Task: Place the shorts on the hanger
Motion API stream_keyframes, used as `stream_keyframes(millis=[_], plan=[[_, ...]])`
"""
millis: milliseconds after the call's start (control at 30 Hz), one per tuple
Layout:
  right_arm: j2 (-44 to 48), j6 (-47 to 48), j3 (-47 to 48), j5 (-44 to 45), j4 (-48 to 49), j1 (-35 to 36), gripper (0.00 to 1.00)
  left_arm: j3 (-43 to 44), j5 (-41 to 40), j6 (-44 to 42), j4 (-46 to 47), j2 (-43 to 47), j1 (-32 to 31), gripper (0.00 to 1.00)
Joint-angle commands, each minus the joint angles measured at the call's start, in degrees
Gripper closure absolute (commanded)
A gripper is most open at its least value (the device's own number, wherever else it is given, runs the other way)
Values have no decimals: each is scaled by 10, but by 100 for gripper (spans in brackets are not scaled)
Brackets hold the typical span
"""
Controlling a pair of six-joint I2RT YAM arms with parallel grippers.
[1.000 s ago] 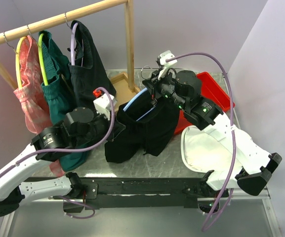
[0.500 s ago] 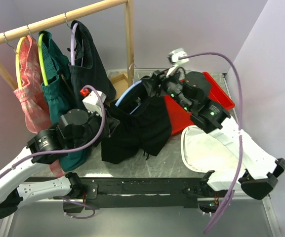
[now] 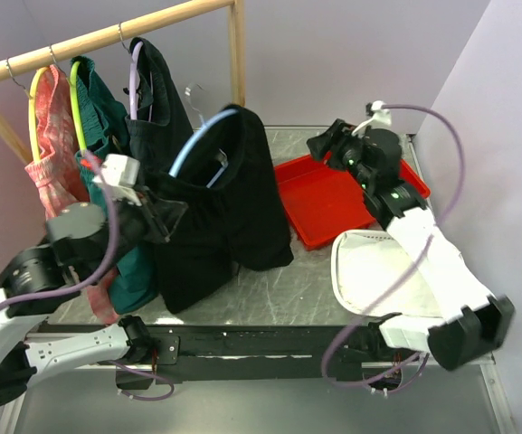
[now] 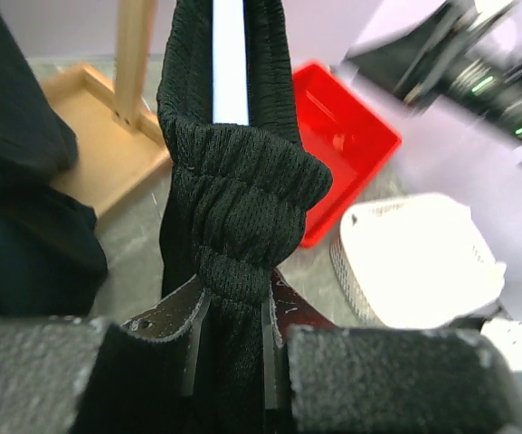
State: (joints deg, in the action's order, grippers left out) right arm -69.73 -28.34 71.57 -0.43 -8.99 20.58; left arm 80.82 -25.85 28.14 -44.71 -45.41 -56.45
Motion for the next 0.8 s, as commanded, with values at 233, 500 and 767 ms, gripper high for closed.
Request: stream_keyframes(millis=[233,500,767], plan=[[-128,-96,-6,-92,82,-10,35,106,-104,-10,50,-1,1,99],[-124,-89,-15,-85,75,3,37,129,-135,3,95,-65,1,99],[-102,-79,-27,-79,64,15,37,140,-201,31,154,-120,1,99]])
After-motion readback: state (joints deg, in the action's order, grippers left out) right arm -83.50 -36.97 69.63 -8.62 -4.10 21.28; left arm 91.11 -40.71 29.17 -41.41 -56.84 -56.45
